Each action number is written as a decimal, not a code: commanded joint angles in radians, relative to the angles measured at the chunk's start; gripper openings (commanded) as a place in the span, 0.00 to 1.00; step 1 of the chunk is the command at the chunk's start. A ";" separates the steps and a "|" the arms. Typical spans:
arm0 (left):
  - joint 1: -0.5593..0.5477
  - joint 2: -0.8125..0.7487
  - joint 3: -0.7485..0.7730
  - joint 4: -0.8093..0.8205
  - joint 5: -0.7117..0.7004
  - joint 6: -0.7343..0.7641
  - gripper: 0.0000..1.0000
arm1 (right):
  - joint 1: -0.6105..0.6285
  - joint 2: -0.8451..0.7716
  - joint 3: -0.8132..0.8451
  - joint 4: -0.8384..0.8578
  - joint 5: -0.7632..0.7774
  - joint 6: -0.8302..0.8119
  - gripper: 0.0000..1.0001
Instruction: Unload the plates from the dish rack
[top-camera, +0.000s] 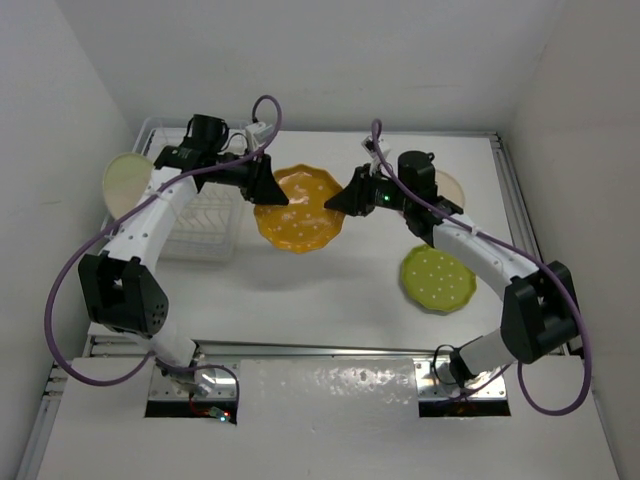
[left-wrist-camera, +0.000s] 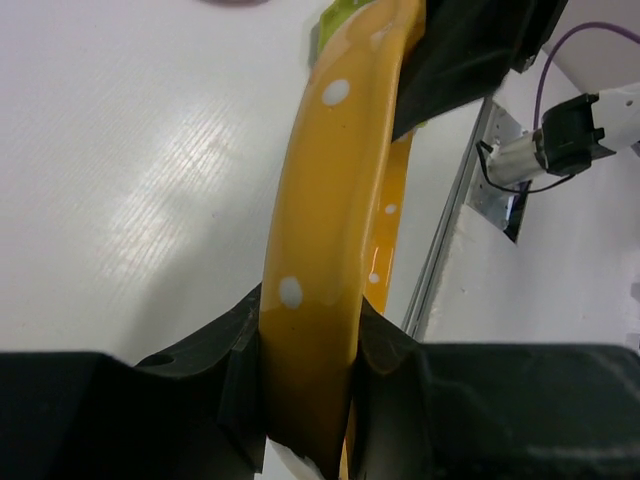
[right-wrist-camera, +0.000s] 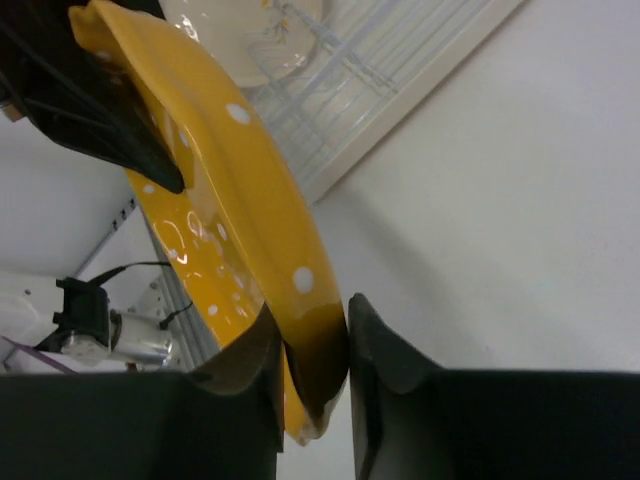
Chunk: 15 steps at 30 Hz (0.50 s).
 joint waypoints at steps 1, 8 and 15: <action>-0.005 -0.073 0.020 0.081 0.154 -0.013 0.00 | 0.007 -0.014 -0.028 0.124 -0.009 0.065 0.00; -0.005 -0.073 -0.018 0.183 -0.077 -0.144 0.43 | 0.001 -0.080 -0.145 0.169 0.043 0.237 0.00; -0.005 -0.044 -0.040 0.236 -0.313 -0.227 0.61 | -0.022 -0.172 -0.361 0.373 0.079 0.504 0.00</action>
